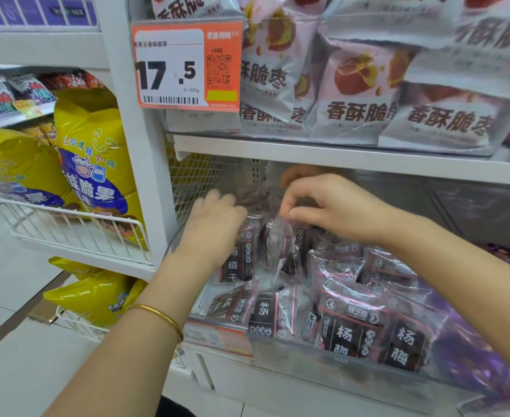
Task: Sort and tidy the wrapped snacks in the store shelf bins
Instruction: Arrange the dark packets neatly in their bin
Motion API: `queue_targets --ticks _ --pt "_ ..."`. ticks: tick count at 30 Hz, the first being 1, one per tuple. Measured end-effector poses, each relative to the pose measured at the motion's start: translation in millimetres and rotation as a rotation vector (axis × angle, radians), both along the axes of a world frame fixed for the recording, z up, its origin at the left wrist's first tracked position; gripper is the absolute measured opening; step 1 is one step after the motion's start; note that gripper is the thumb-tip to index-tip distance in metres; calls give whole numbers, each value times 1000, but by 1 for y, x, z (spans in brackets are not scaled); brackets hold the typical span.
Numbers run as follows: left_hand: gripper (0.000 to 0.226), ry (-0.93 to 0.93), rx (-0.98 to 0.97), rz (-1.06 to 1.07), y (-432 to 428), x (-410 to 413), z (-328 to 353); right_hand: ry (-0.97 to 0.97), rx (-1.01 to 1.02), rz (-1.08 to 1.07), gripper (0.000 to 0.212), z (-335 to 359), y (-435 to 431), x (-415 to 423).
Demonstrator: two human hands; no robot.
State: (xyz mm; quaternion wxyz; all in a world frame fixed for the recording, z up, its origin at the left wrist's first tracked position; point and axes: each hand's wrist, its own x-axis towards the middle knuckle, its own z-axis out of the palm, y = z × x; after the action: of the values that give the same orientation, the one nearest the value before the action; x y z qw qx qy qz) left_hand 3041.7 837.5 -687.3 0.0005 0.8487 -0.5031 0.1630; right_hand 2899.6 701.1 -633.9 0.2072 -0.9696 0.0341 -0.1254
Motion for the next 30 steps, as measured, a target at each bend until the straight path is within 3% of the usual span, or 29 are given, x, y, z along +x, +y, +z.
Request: queue_targets --ticks 2,5,10,14,17,20,22,24,26,28,30 --pt "16 11 -39 5 0 -1 2 15 -68 -41 5 -3 0 4" --pt "6 216 -78 -36 2 1 2 -9 -137 -133 10 -7 2 10" --pt "23 398 -107 -40 6 -8 2 21 -322 -212 5 -29 2 18" --pt "19 463 -152 -40 12 -22 19 12 -410 -227 5 -36 5 21" --pt "23 610 110 -86 14 -37 22 60 -450 -203 11 -40 8 20" --pt "38 614 449 -177 11 -45 10 27 -483 -220 19 -38 12 16" --pt "43 670 510 -239 11 -45 6 -36 -515 -204 24 -34 15 12" --pt "54 772 508 -253 13 -42 5 -82 -443 -147 25 -30 21 7" --pt "59 823 501 -245 14 -42 4 -71 -240 -92 22 -29 29 2" --pt "45 802 476 -257 15 -38 2 5 -63 -69 21 -31 34 0" --pt "21 798 425 -238 17 -33 6 146 -30 -43 21 -34 37 0"
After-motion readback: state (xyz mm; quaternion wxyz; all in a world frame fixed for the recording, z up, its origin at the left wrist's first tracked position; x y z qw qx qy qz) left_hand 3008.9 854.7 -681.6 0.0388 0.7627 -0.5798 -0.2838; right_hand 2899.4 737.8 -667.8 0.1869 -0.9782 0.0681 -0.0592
